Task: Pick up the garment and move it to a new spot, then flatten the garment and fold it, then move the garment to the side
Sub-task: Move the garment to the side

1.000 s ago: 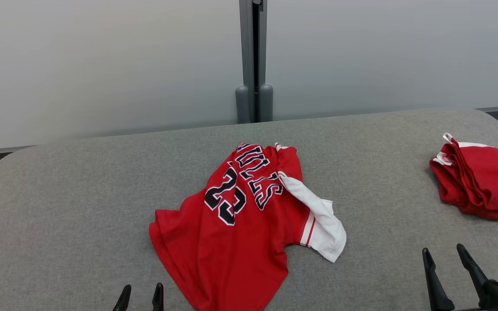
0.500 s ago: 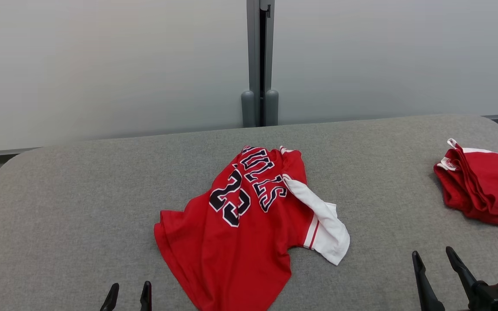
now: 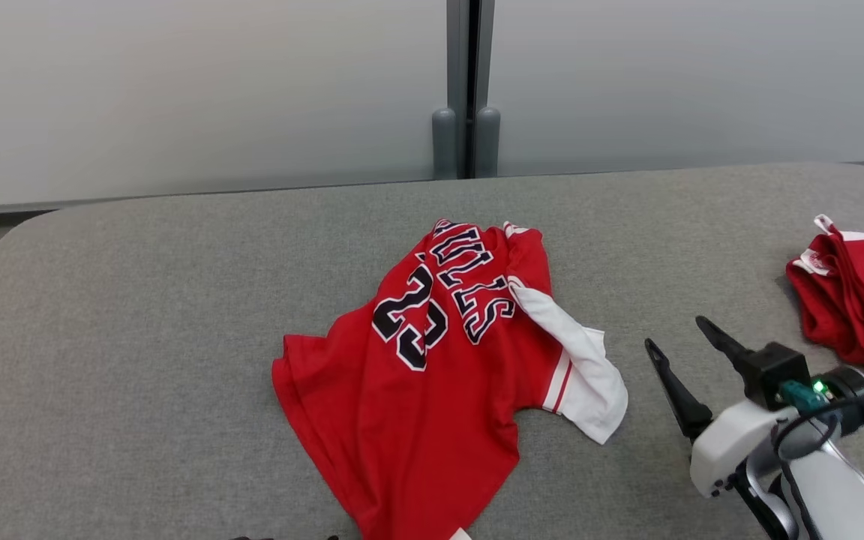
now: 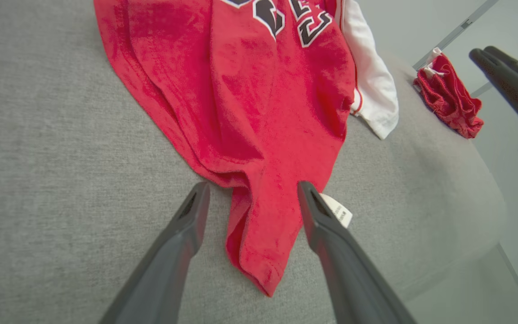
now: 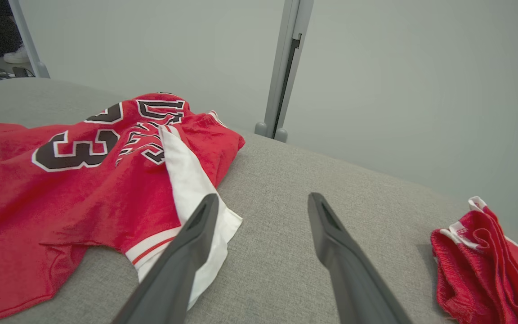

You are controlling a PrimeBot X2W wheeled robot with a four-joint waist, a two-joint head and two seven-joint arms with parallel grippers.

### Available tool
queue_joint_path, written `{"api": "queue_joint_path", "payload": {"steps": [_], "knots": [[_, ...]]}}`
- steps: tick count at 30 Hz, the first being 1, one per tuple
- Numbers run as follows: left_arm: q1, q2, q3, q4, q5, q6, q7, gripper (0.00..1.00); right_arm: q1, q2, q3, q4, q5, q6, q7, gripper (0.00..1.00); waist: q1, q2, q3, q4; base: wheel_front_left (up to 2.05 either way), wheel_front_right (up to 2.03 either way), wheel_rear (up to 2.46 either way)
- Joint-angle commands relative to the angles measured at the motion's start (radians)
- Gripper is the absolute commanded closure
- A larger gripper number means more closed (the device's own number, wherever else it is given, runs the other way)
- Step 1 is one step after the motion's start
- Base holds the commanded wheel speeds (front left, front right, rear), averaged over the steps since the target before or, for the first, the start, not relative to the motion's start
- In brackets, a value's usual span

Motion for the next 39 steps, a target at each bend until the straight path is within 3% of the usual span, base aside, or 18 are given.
{"api": "queue_joint_path", "payload": {"steps": [1, 6, 13, 35, 36, 37, 38, 39], "knots": [[0.012, 0.012, -0.013, -0.034, -0.006, 0.012, 0.056, 0.00, -0.053, -0.019, 0.035, 0.036, 0.023, 0.000, 0.018, 0.00, 0.0000, 0.0000, 0.042, 0.024, 0.00, 0.00, 0.00], [0.026, 0.017, -0.049, -0.108, -0.018, 0.043, 0.192, 0.00, -0.200, -0.055, 0.136, 0.169, 0.081, 0.000, 0.072, 0.00, 0.0000, 0.0000, 0.105, 0.057, 0.00, 0.00, 0.00], [0.012, 0.022, -0.082, -0.112, -0.022, 0.046, 0.257, 0.00, -0.308, -0.079, 0.267, 0.297, 0.164, 0.000, 0.103, 0.00, 0.0000, 0.0000, 0.173, 0.088, 0.00, 0.00, 0.00], [-0.126, 0.005, -0.118, 0.029, -0.045, 0.064, 0.155, 0.00, -0.426, -0.105, 0.526, 0.400, 0.352, 0.000, 0.041, 0.00, 0.0000, 0.0000, 0.262, 0.093, 0.00, 0.00, 0.00], [-0.133, 0.005, -0.118, 0.037, -0.050, 0.063, 0.153, 0.00, -0.426, -0.107, 0.541, 0.397, 0.366, 0.000, 0.047, 0.02, 0.0000, 0.0000, 0.261, 0.092, 0.00, 0.00, 0.00], [-0.140, 0.005, -0.122, 0.046, -0.051, 0.057, 0.149, 0.00, -0.427, -0.110, 0.557, 0.393, 0.380, 0.000, 0.051, 0.69, 0.0000, 0.0000, 0.260, 0.091, 0.00, 0.00, 0.00], [-0.147, 0.004, -0.125, 0.053, -0.053, 0.052, 0.141, 0.51, -0.427, -0.115, 0.572, 0.386, 0.397, 0.000, 0.050, 0.91, 0.0000, 0.0000, 0.259, 0.089, 0.00, 0.00, 0.00], [-0.152, 0.004, -0.125, 0.063, -0.056, 0.053, 0.134, 1.00, -0.425, -0.119, 0.584, 0.378, 0.416, 0.000, 0.051, 1.00, 0.0000, 0.0000, 0.257, 0.087, 0.00, 0.00, 0.00]]}}
